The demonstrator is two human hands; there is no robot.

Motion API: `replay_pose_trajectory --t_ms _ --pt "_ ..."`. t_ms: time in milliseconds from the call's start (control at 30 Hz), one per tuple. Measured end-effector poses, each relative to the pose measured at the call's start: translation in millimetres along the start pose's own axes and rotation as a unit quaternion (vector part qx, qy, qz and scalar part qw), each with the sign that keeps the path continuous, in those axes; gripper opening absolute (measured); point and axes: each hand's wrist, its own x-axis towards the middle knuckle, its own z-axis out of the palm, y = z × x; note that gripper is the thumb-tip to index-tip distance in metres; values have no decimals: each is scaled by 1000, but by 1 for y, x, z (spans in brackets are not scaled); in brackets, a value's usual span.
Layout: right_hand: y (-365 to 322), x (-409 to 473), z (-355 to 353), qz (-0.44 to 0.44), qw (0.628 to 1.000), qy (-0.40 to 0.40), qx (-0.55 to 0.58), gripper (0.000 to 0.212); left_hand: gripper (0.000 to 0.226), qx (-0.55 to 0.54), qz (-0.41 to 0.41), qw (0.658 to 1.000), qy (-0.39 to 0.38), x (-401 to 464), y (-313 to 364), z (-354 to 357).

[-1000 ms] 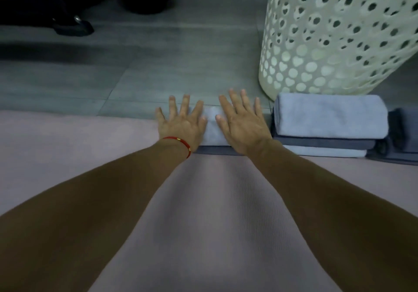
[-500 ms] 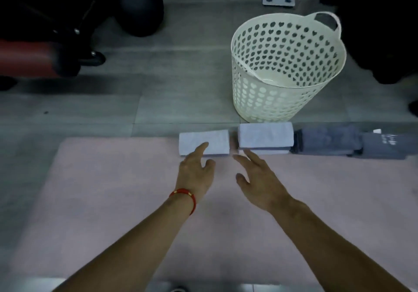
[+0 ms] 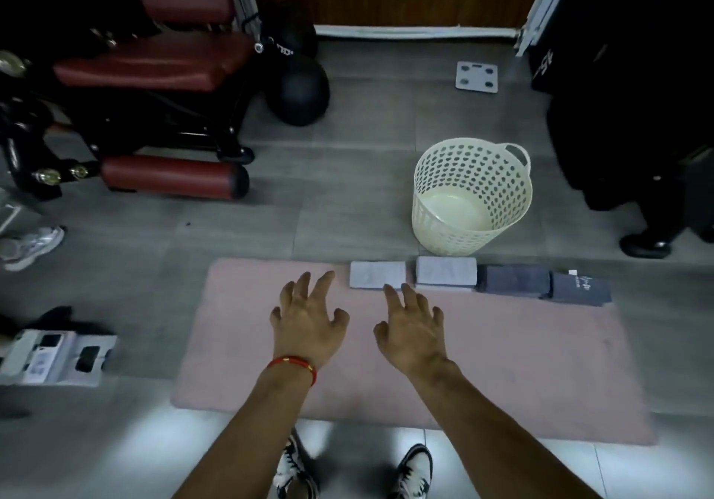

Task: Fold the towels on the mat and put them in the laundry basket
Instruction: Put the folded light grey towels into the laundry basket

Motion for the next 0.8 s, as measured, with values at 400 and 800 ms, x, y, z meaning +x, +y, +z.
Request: replay_pose_trajectory --t_ms 400,800 --pt "-94 58 -44 70 995 17 -65 71 72 -57 144 985 -72 143 -42 -141" --pt "-96 340 -105 160 987 24 12 78 71 -22 273 959 -80 421 25 -177"
